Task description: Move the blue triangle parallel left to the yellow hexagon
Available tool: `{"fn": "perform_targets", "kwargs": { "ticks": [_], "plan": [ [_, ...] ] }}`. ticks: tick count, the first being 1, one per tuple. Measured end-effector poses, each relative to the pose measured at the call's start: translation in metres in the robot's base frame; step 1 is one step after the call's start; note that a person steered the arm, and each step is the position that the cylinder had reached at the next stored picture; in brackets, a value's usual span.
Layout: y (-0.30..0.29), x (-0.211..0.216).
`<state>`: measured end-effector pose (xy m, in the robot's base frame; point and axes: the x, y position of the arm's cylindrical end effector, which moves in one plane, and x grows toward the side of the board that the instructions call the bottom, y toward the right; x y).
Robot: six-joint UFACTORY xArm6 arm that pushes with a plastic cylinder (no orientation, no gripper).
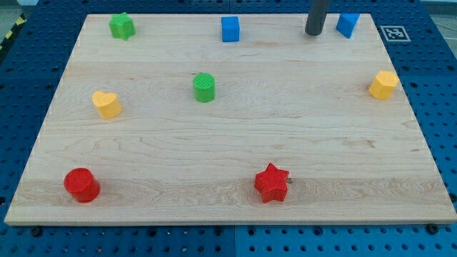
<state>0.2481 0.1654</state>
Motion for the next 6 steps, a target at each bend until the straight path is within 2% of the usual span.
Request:
{"fn": "perform_targets", "kwargs": {
  "ticks": [2,6],
  "plan": [
    [0.0,-0.009],
    [0.038,-0.031]
  ]
}}
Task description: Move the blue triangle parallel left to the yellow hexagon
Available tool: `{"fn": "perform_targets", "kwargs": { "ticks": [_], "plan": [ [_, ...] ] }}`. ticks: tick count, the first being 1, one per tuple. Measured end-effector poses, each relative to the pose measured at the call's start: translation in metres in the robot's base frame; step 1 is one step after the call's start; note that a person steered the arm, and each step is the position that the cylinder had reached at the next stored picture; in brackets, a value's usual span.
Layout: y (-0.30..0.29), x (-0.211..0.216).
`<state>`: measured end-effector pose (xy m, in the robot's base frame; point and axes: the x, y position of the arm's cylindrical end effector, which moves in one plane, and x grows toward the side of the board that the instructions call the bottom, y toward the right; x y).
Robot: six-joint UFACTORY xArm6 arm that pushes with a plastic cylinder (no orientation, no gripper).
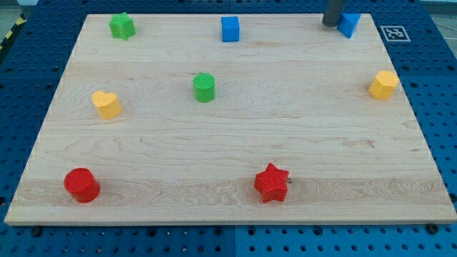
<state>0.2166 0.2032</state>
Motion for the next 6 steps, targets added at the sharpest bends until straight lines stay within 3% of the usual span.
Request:
{"fn": "perform_targets", "kwargs": {
  "ticks": [3,4,5,6],
  "plan": [
    [0.055,-0.019],
    [0.066,0.032],
    [0.066,0.036],
    [0.064,0.012]
  ]
}}
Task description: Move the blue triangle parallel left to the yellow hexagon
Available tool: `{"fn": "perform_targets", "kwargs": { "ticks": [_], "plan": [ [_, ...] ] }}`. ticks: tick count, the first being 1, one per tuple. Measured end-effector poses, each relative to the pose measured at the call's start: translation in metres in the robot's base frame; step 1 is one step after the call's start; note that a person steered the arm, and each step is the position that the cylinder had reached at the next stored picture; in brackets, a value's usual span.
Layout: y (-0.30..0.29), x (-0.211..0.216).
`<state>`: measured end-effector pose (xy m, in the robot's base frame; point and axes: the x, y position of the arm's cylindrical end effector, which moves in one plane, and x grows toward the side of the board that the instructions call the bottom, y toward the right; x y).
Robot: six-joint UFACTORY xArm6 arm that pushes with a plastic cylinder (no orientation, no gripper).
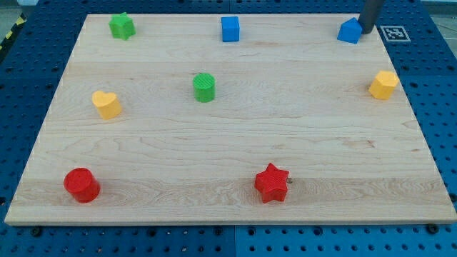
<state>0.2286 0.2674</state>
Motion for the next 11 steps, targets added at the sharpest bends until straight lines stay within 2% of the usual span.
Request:
{"fn": "perform_targets", "kwargs": {
  "ticks": [1,3,4,7,9,11],
  "plan": [
    [0.001,-0.019],
    [-0.031,0.018],
    [-0.036,0.02],
    [-0.047,0.073],
    [-0.058,0.051],
    [-0.102,0.025]
  ]
}}
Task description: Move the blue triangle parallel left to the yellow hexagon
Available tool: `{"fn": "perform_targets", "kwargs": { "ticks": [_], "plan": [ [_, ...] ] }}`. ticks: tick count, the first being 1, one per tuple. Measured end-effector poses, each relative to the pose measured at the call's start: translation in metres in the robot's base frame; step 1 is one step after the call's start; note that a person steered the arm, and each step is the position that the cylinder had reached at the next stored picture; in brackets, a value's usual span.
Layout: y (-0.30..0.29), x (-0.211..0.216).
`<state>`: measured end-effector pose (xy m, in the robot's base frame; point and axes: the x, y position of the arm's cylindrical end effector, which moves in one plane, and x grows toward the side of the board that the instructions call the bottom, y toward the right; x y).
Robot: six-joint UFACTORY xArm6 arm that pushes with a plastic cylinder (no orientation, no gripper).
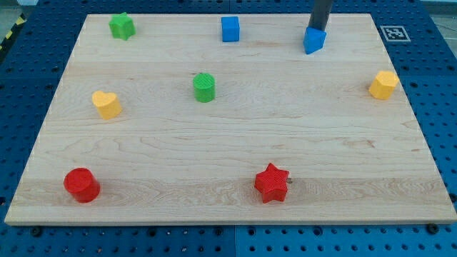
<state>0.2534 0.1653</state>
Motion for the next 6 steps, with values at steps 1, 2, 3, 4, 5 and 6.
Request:
{"fn": "perform_targets", "kwargs": {
  "ticks": [1,2,3,4,5,6],
  "plan": [
    [-0.001,0.014],
    [-0.008,0.04],
    [-0.019,0.043],
    [-0.021,0.057],
    [-0.025,0.067],
    [-0.025,0.076]
  ]
}}
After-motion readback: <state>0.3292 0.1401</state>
